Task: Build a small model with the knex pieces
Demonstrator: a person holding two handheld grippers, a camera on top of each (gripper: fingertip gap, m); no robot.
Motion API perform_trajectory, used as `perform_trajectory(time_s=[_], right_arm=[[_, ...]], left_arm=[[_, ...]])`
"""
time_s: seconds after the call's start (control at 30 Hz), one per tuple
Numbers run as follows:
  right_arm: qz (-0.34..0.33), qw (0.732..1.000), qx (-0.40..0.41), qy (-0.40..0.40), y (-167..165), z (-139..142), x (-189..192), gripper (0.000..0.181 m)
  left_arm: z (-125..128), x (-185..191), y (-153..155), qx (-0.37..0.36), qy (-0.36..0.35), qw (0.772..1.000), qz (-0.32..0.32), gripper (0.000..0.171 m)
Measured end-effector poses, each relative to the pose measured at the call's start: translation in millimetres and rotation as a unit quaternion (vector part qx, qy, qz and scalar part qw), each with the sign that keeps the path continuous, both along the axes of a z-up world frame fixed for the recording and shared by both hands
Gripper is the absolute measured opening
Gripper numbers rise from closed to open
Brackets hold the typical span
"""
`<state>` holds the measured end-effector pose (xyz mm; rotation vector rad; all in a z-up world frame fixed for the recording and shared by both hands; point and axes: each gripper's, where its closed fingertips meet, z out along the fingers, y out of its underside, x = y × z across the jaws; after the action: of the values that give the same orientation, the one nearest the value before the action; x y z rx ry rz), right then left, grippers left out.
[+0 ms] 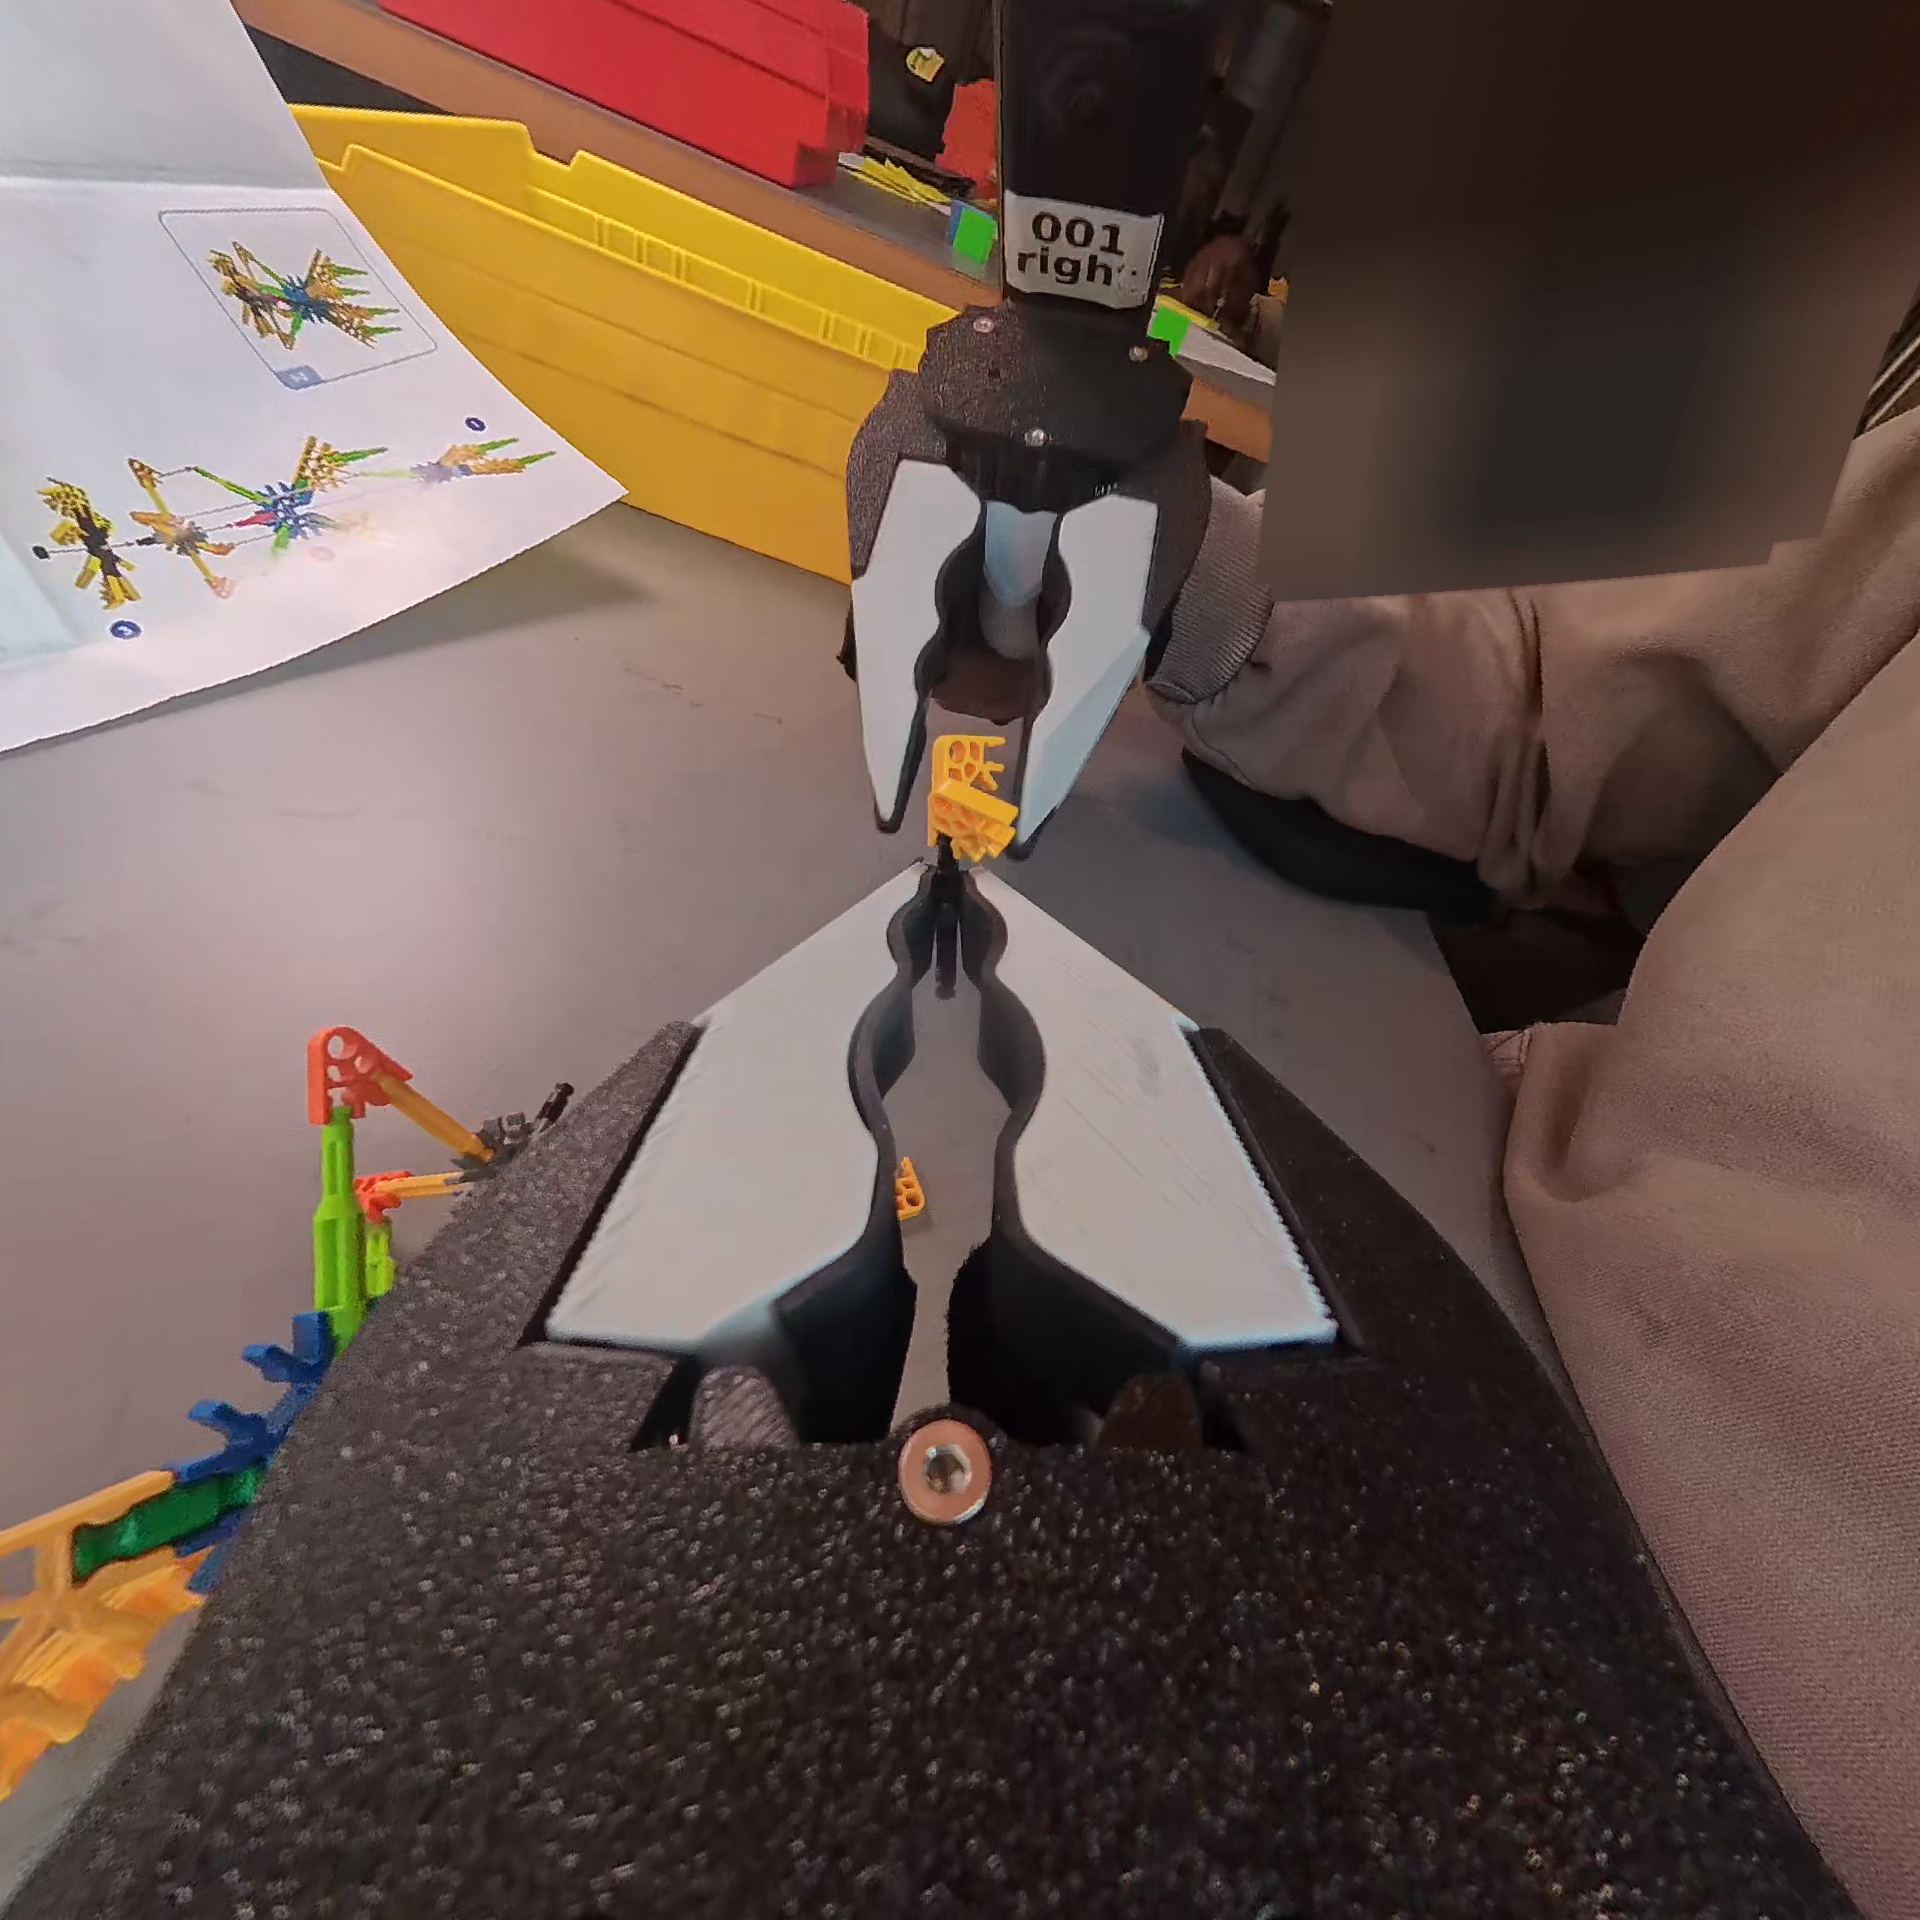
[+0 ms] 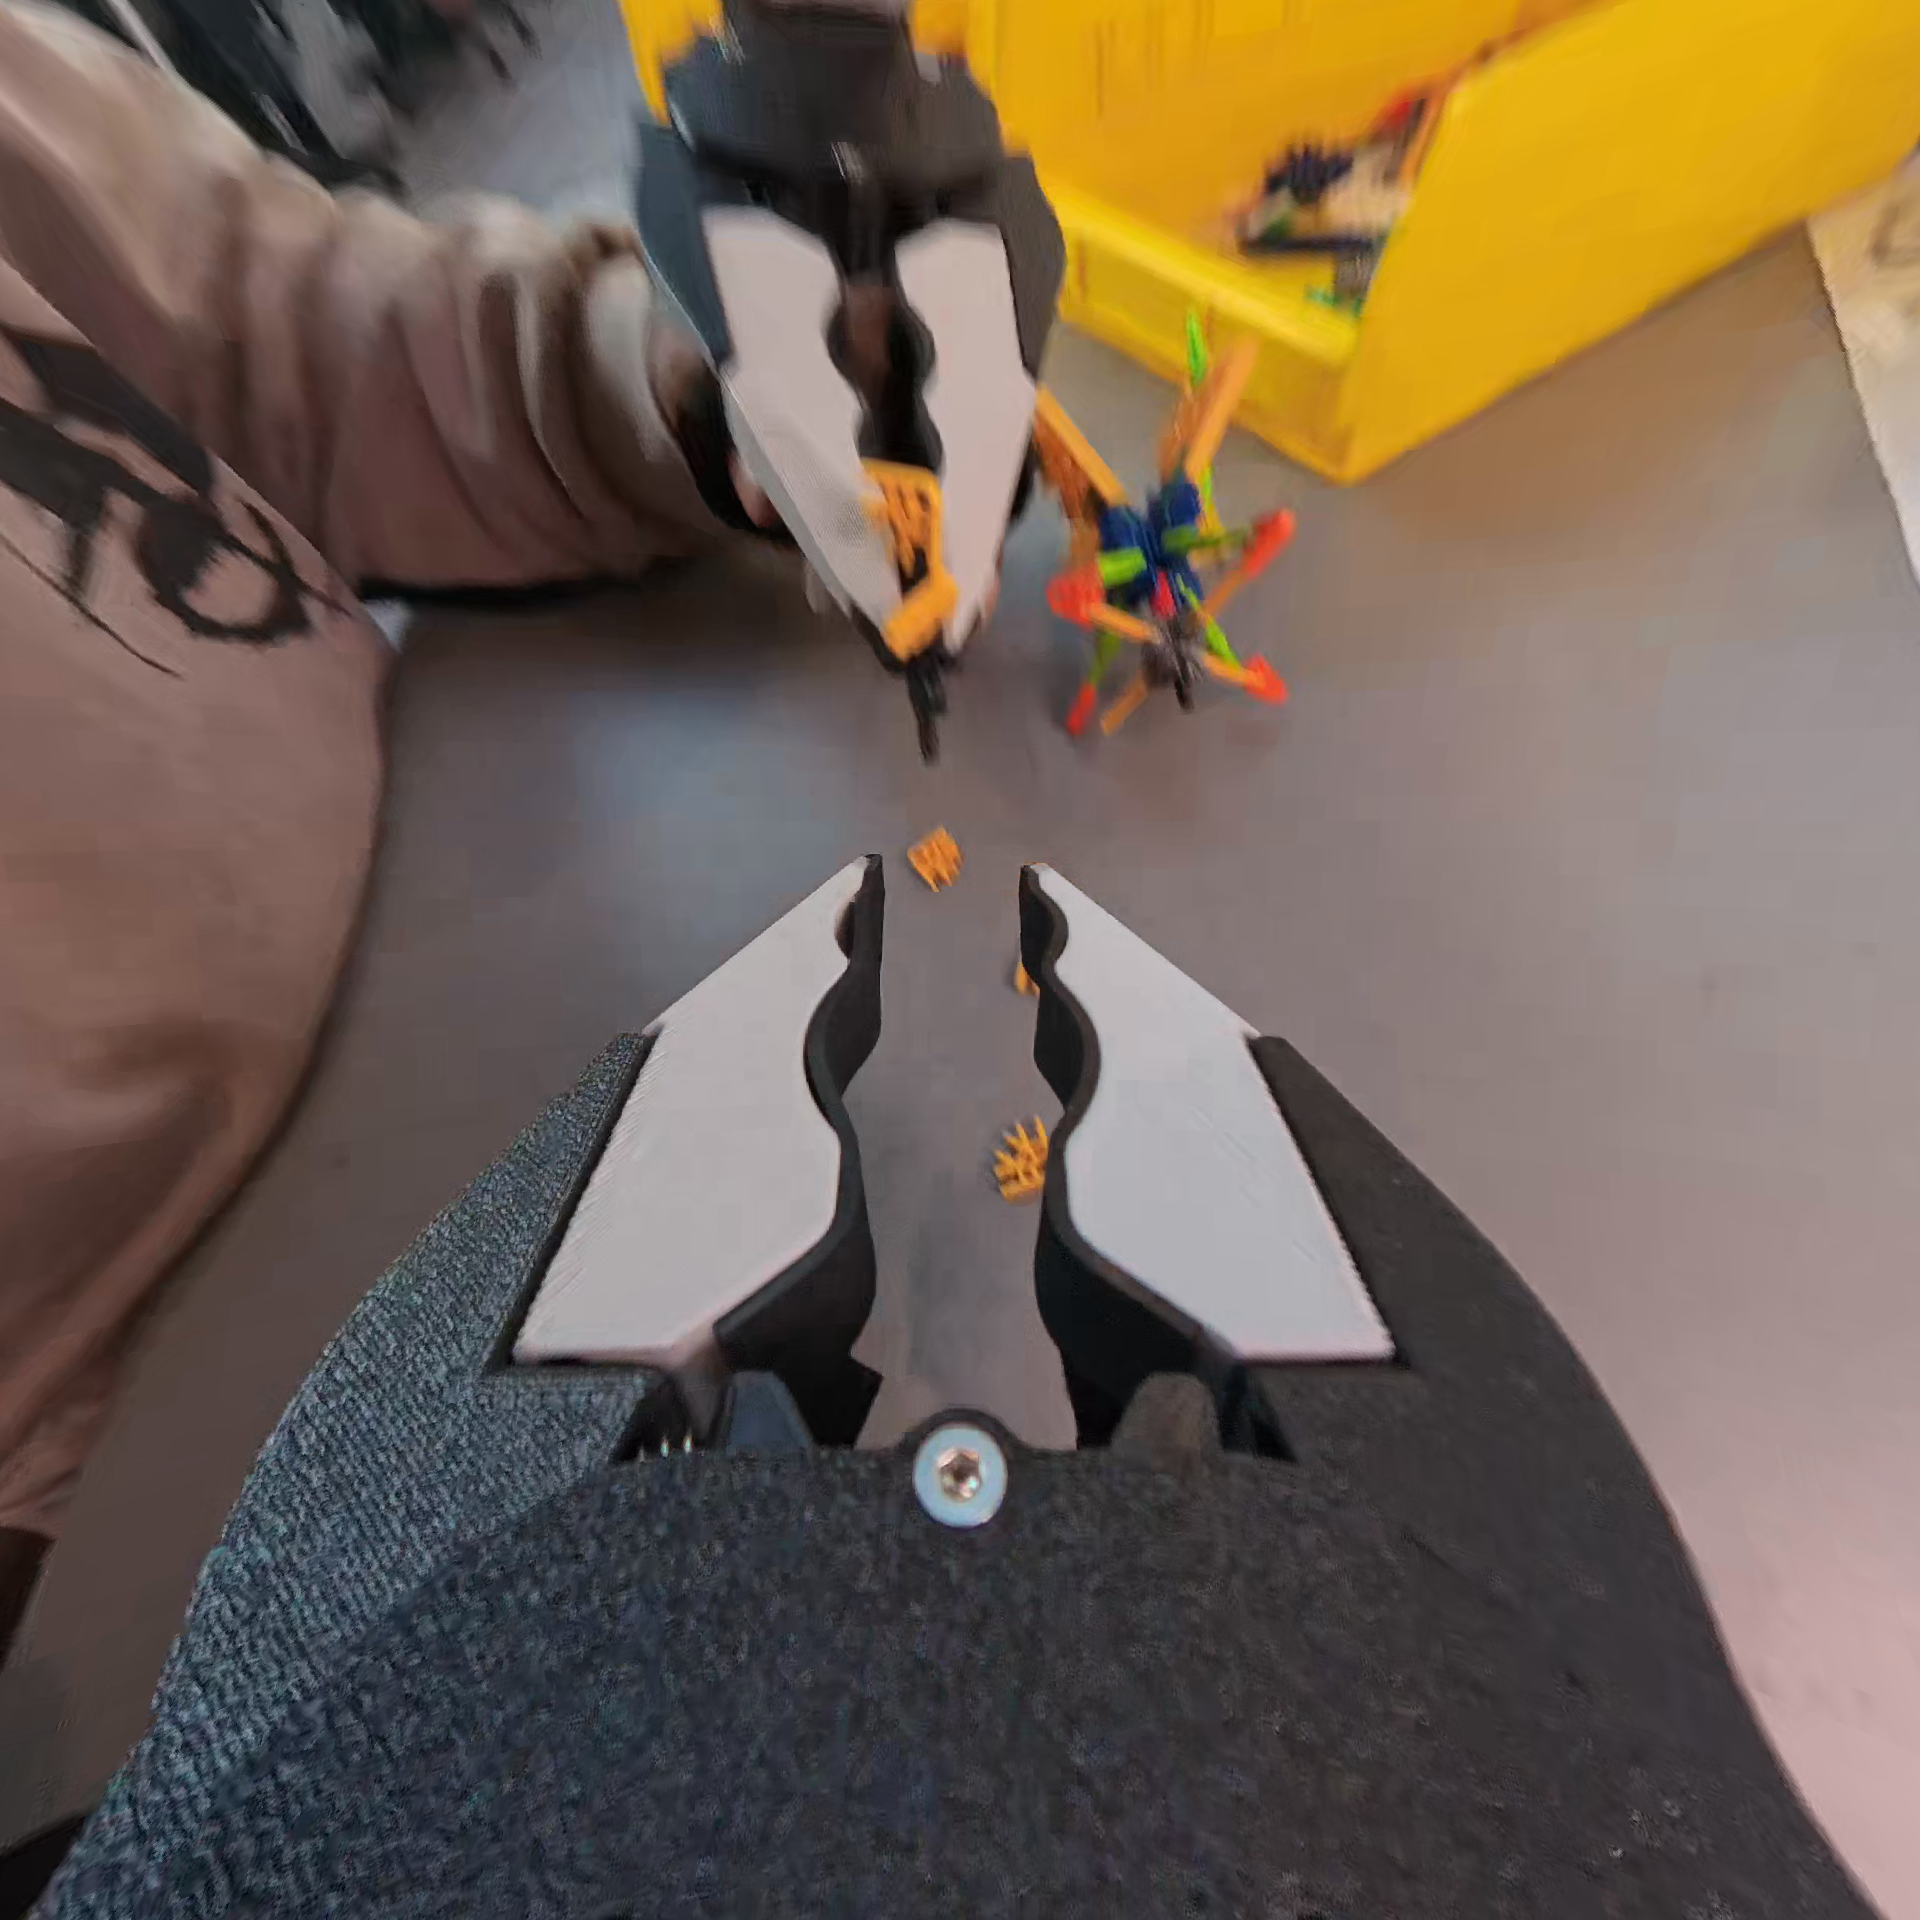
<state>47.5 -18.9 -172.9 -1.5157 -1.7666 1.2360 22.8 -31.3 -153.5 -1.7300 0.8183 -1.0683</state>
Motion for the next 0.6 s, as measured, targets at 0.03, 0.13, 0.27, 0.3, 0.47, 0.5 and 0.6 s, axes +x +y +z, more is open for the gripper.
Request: perform_trajectory(time_s=[0.03,0.13,0.27,0.3,0.47,0.5,0.6], right_arm=[[0.01,0.999,-0.028,0.038,-7,17,-4,0.024],[0.009,0.994,-0.062,0.085,-15,37,-12,0.023],[-0.012,0.995,-0.078,0.065,-13,25,-21,0.009],[-0.012,0.994,-0.088,0.059,-14,22,-21,0.008],[-0.011,0.987,-0.153,0.054,-12,20,-19,0.001],[-0.007,0.984,-0.171,0.051,-14,20,-19,0.002],[-0.001,0.977,-0.206,0.057,-17,19,-21,0.002]], left_arm=[[0,1,-1,0.0,0.001,1.0,-0.004,0.003],[-2,4,-3,0.005,0.01,1.0,-0.009,0.003],[-9,8,-4,0.015,0.035,0.999,-0.01,0.003],[-11,8,-4,0.017,0.043,0.999,-0.008,0.003],[-10,10,-6,0.028,0.049,0.998,-0.013,0.003],[-11,10,-8,0.036,0.06,0.997,-0.017,0.003],[-10,10,-11,0.049,0.068,0.996,-0.027,0.003]])
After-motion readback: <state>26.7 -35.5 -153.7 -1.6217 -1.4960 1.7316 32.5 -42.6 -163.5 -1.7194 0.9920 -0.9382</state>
